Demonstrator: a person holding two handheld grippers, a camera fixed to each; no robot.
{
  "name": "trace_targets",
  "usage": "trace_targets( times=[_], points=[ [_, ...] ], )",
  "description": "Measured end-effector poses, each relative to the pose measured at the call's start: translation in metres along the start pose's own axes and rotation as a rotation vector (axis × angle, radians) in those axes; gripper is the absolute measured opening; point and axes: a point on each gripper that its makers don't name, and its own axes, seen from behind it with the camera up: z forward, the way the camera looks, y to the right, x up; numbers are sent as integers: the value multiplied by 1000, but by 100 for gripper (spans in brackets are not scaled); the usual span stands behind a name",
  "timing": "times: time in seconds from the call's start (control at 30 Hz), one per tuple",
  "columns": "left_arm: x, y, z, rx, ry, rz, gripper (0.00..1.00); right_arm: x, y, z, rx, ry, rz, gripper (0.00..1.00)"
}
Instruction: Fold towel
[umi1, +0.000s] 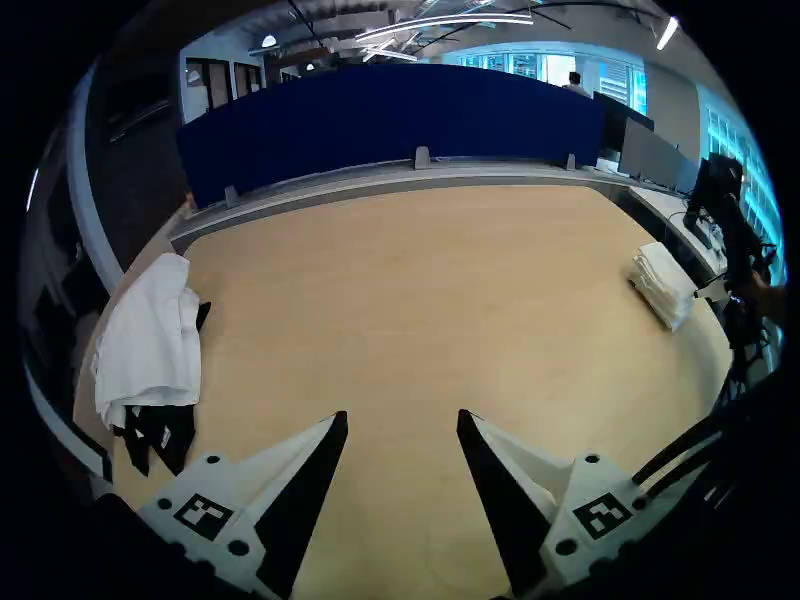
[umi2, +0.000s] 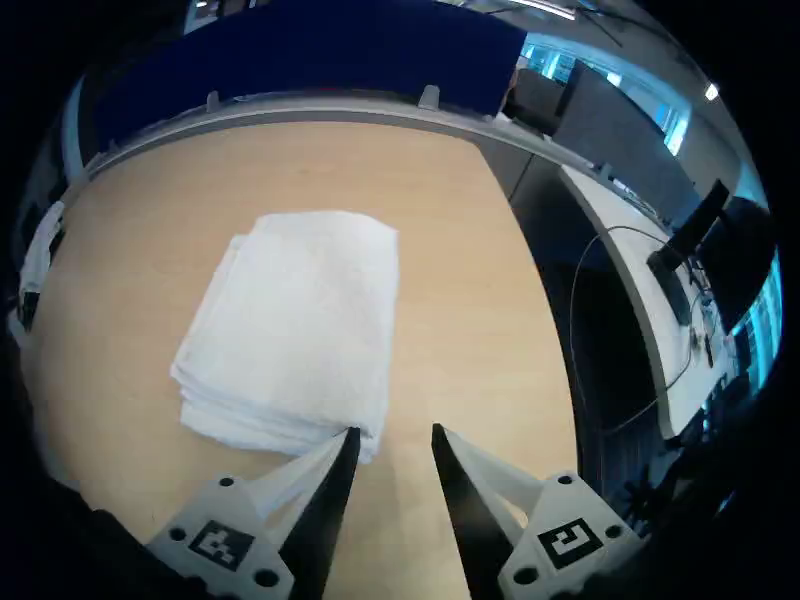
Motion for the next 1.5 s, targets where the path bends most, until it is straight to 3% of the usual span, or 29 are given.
trace_targets(
  times=[0.23, 0.43, 0.7, 1.0, 1.3, 1.5],
  points=[
    [1, 0, -2, -3, 4, 1, 80, -1, 3, -7, -23, 11, -14, 86],
    [1, -2, -4, -3, 6, -2, 81, 7, 1, -13, -31, 46, -5, 99],
    [1, -5, -5, -4, 14, -8, 80, 36, -10, -24, -27, 142, 27, 100],
    [2, -8, -6, -5, 30, -16, 80, 97, -38, -49, -24, 355, 37, 100],
    [6, -8, -6, -7, 41, -17, 81, 166, -59, -99, -2, 642, 111, 100],
    [12, -9, -5, -6, 57, -16, 80, 192, -67, -129, 1, 779, 140, 100]
  ],
)
